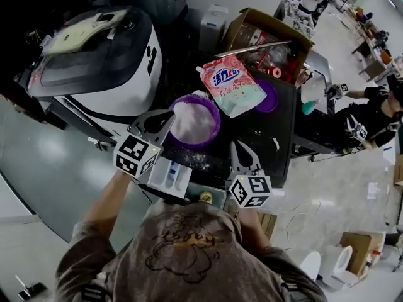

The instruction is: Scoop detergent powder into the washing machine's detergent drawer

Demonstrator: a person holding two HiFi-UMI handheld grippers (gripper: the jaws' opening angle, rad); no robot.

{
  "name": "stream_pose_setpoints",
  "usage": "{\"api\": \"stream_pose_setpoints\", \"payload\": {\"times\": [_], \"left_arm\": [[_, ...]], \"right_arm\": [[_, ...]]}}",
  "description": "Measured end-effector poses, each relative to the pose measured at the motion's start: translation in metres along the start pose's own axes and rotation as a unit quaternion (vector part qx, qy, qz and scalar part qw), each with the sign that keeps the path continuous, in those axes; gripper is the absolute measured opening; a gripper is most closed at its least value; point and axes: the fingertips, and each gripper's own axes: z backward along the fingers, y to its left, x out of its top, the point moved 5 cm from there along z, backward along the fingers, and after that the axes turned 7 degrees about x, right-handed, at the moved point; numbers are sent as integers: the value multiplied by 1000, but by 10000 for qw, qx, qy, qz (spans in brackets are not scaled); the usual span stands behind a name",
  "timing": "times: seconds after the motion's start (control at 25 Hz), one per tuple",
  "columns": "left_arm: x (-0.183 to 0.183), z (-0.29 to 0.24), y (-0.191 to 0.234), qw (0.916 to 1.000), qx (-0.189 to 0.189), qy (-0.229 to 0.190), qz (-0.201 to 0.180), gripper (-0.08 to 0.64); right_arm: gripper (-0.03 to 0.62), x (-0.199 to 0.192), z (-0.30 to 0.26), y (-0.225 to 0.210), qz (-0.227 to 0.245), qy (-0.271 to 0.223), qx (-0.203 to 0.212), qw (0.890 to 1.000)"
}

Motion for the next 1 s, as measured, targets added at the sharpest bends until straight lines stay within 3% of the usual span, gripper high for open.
{"api": "stream_pose_setpoints", "payload": {"times": [0.64, 1.0], "left_arm": [[-3, -22, 2, 9921, -463, 747, -892, 23], [-4, -27, 3, 9871, -628, 997, -1080, 23]], "right_arm": [[0, -3, -8, -9, -43, 82, 241, 9997], [0, -4, -11, -15, -80, 89, 277, 9995]]}}
